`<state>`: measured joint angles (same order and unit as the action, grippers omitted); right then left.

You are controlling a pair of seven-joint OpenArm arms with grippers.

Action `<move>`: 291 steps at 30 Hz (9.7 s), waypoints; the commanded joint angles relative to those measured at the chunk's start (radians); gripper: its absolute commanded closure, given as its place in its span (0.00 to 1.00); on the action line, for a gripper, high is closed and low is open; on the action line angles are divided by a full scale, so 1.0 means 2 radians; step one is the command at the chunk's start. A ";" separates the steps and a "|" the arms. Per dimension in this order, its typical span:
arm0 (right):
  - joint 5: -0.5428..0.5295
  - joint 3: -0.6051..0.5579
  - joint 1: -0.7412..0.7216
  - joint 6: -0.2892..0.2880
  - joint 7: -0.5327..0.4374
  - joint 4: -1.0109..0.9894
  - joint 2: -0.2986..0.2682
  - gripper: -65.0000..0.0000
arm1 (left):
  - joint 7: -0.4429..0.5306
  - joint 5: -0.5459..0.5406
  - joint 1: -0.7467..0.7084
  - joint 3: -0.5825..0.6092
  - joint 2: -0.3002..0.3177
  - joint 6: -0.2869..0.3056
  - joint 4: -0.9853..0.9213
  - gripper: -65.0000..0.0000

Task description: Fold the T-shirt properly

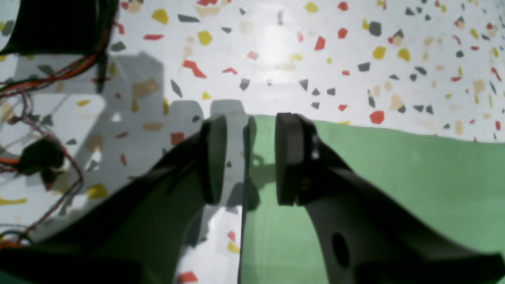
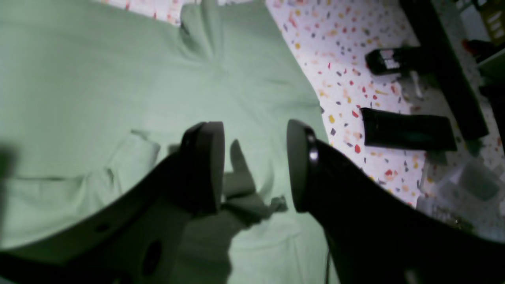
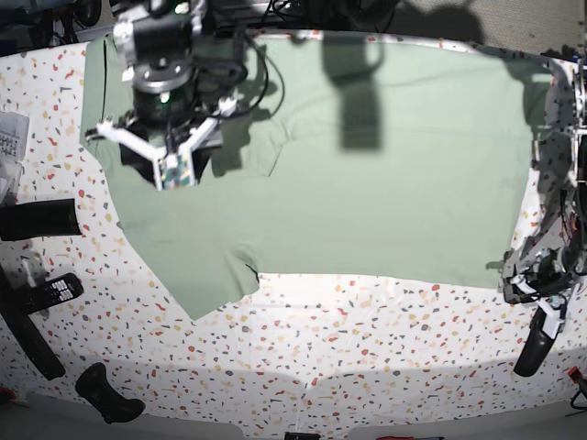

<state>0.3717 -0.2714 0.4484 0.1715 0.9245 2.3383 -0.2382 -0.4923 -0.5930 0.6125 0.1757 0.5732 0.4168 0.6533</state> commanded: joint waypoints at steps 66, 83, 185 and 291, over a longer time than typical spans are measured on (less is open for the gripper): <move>-0.108 0.129 0.000 -0.045 -0.031 0.009 -0.002 0.61 | 0.056 0.060 0.019 -0.004 -0.020 -0.002 -0.002 0.30; -0.108 0.129 0.000 -0.045 -0.002 0.009 -0.002 0.61 | -0.010 0.114 0.021 -0.004 -0.009 -0.044 -0.002 0.30; -0.087 0.140 -0.342 -0.137 -0.027 -0.373 -0.004 0.61 | 0.116 0.122 0.011 -0.126 -0.086 0.058 -0.094 1.00; -0.385 0.270 -0.381 -0.435 -0.042 -0.570 -0.029 1.00 | -0.066 0.060 0.010 -0.126 -0.085 0.058 0.020 1.00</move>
<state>-0.3717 0.2646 -0.2802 -0.6895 0.8684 1.1812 -0.2844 -0.6441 -0.4522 0.5980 -0.0731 0.3889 0.5259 0.6739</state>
